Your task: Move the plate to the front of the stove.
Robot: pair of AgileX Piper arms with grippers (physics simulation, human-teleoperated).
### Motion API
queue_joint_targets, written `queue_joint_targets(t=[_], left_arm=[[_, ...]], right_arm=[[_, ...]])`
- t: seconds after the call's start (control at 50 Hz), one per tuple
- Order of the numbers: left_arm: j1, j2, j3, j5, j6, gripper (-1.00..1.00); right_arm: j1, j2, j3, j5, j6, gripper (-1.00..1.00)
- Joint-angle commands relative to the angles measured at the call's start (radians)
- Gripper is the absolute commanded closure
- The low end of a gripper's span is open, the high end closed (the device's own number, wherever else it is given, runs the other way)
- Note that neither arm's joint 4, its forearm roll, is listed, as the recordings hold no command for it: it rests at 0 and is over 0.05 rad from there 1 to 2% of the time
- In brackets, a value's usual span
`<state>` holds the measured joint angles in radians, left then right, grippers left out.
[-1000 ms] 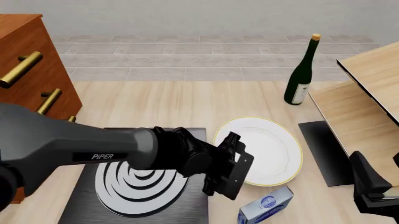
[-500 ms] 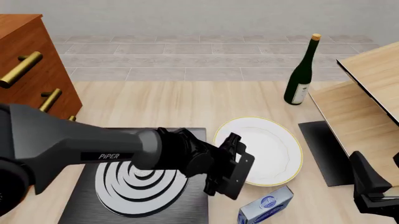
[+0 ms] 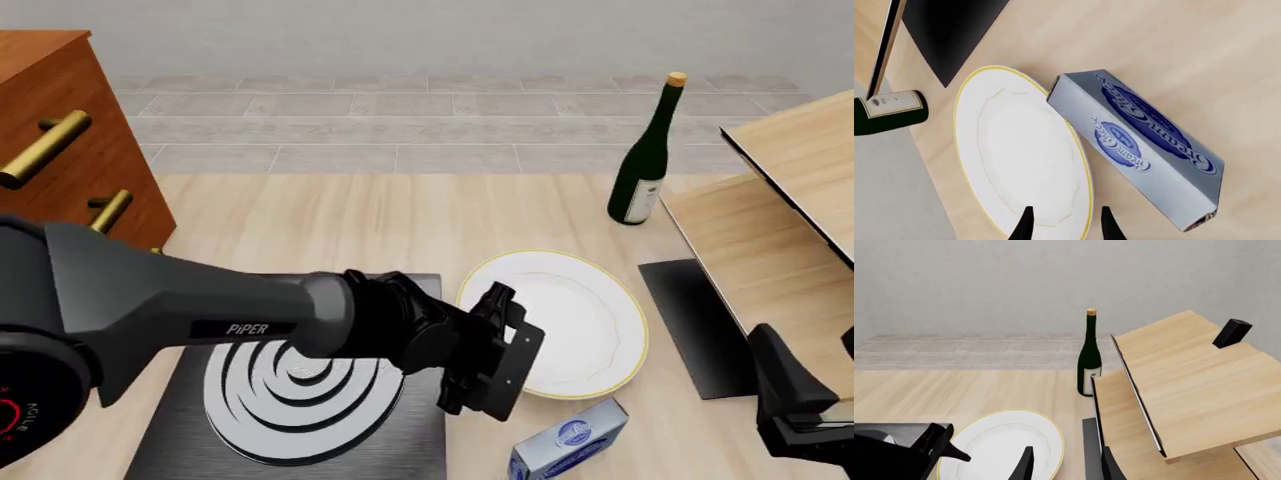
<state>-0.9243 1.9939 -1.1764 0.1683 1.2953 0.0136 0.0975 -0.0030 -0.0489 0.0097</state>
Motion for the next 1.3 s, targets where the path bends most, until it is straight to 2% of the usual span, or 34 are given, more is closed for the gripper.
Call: queue_joint_targets(t=[0.02,0.42,0.44,0.46,0.84,1.3], left_arm=[[0.01,0.014,-0.011,0.003,0.001,-1.0],[0.013,0.042,-0.026,-0.001,0.0,-1.0],[0.011,0.041,-0.028,-0.005,-0.003,1.0],[0.011,0.044,-0.008,-0.007,0.01,1.0],[0.021,0.035,-0.028,-0.007,-0.001,1.0],[0.106,-0.024,0.069,-0.159,0.078,1.0]], right_arm=[[0.0,0.002,0.0,-0.001,0.0,-1.0],[-0.001,0.003,0.0,-0.002,-0.001,-1.0],[0.0,0.003,0.0,-0.002,0.0,-1.0],[0.0,0.002,0.0,-0.001,-0.001,-1.0],[0.0,0.003,0.0,-0.002,0.0,-1.0],[0.0,0.003,0.0,-0.001,-0.001,-1.0]])
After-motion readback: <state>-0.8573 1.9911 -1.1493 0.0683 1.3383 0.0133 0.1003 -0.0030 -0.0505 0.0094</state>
